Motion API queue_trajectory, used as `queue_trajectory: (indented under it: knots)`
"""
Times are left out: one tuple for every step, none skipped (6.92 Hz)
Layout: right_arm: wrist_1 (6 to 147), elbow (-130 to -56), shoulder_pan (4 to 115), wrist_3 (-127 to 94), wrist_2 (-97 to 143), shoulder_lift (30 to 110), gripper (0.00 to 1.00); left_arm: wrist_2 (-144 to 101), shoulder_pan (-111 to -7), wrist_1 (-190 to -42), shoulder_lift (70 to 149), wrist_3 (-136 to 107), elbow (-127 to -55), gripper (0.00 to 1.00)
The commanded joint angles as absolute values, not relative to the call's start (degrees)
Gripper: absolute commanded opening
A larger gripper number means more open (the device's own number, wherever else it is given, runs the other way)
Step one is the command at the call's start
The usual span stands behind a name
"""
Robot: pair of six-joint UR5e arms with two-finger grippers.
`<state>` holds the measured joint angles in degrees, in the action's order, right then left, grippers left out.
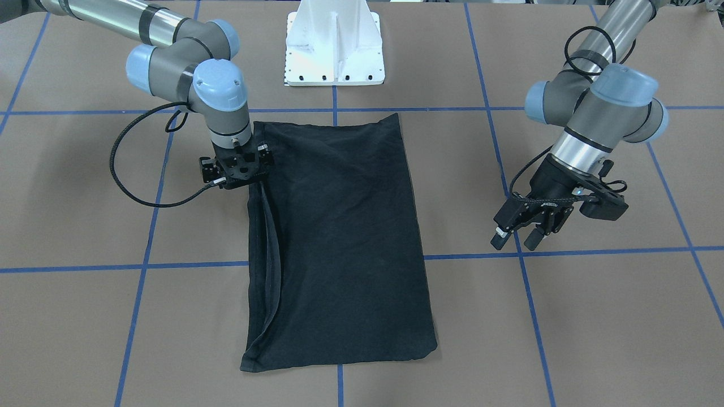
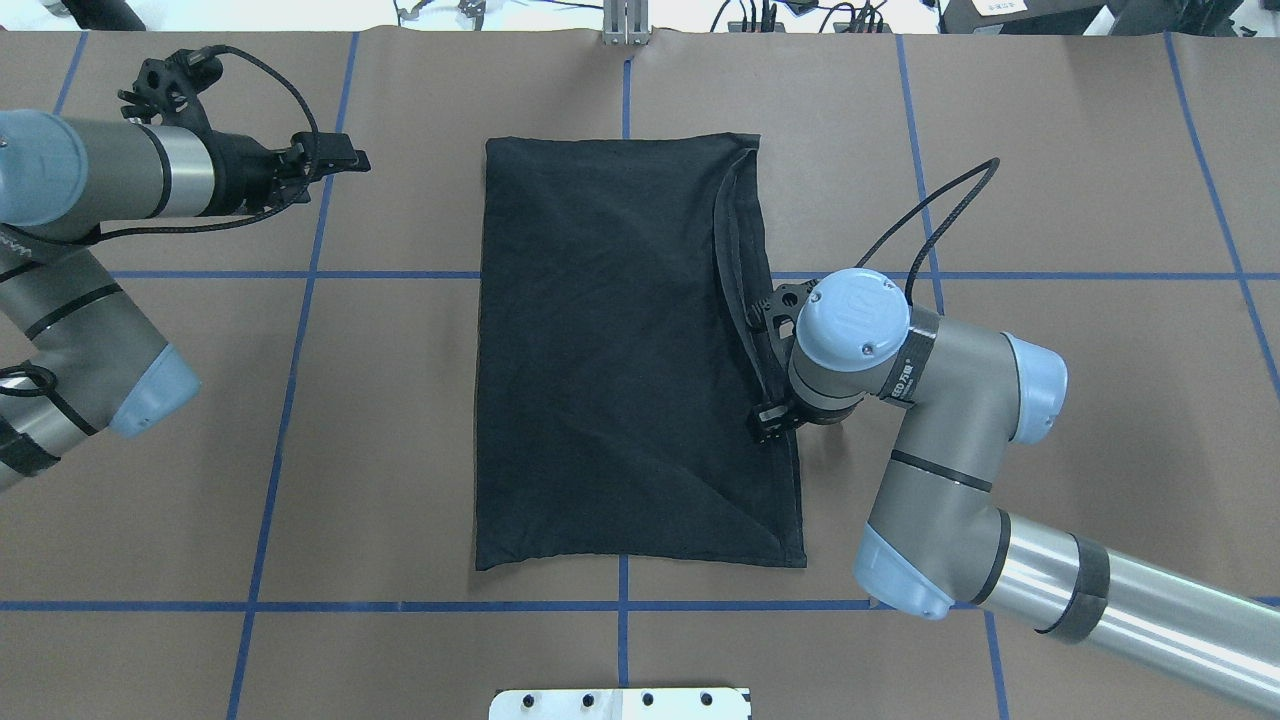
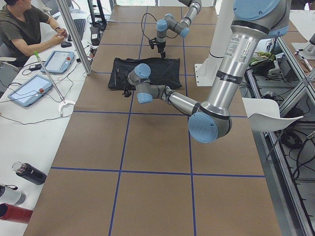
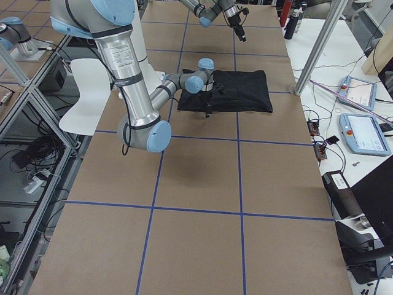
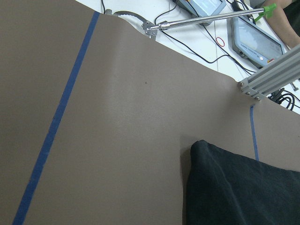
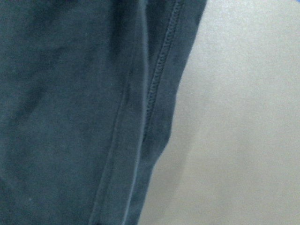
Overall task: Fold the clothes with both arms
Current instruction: 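Move the right gripper along the edge to the shirt's far corner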
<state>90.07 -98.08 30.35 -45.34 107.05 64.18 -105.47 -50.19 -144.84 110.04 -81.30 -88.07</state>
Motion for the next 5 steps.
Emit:
queue_trajectory:
  knots:
    - [90.0,-98.8,32.6,-45.3,110.6,65.2,1.00,-105.5,-50.2,-144.8,110.0,-81.3,-88.2,1.00]
    - [90.1,-99.8,33.2,-45.4,111.0,65.1,1.00,-105.5,-50.2,-144.8,110.0,-81.3,-88.1,1.00]
    - [90.1,-101.2,34.0,-45.4,111.5,64.9,1.00,-105.5,-50.2,-144.9,110.0,-81.3,-88.2,1.00]
    - [89.9,-101.7,34.1,-45.4,110.7,64.0,1.00,-105.5,-50.2,-144.9,110.1,-81.3,-88.3,1.00]
    - [89.7,-101.0,34.4,-45.4,109.4,62.3,1.00,-105.5,-50.2,-144.9,110.0,-81.2,-88.3,1.00]
